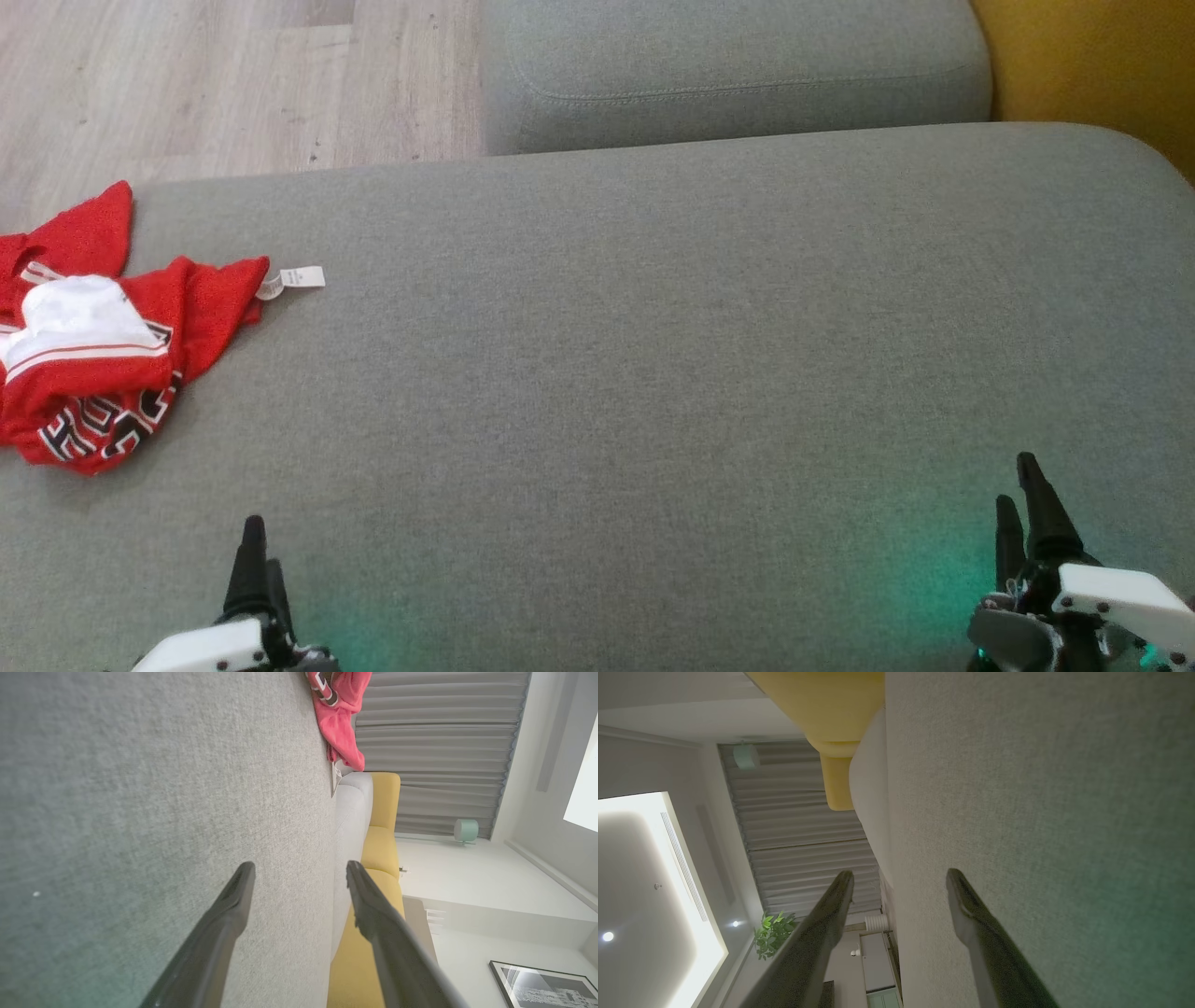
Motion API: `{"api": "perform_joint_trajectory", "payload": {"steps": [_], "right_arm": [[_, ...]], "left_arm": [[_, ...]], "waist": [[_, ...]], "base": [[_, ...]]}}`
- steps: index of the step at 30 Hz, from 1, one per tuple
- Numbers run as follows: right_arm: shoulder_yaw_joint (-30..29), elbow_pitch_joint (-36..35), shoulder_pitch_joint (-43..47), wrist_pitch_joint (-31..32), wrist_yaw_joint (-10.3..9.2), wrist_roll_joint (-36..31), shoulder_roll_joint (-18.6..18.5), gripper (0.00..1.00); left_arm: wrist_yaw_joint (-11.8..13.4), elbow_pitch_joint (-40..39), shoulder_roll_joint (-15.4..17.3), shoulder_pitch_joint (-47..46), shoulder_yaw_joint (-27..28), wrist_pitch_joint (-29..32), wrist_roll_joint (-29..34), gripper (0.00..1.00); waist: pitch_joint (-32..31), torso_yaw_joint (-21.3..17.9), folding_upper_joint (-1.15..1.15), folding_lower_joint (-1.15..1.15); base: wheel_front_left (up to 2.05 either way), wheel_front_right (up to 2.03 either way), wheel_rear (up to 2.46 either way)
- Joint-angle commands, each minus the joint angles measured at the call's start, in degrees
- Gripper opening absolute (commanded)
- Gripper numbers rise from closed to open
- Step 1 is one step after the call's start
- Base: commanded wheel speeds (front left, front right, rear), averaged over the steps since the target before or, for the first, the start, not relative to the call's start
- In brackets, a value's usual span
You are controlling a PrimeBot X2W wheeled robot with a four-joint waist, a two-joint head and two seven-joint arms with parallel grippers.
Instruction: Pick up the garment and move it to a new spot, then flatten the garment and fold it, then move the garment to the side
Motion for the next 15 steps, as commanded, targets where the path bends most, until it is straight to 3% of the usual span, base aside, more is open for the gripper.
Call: {"api": "perform_joint_trajectory", "payload": {"steps": [1,15], "right_arm": [[0.39,-2.03,-1.84,-0.95,0.07,-0.52,-0.57,1.0],[0.62,-3.45,-1.46,-3.14,0.17,-7.83,-0.69,1.0]], "left_arm": [[-0.04,-2.26,0.33,-2.04,-0.57,-0.82,0.64,1.0],[1.04,-4.99,0.52,-1.57,-2.15,-3.0,7.32,1.0]], "waist": [[-0.08,0.02,0.0,0.0],[-0.68,0.25,0.0,0.0]], "base": [[0.0,0.0,0.0],[0.0,0.0,0.0]]}}
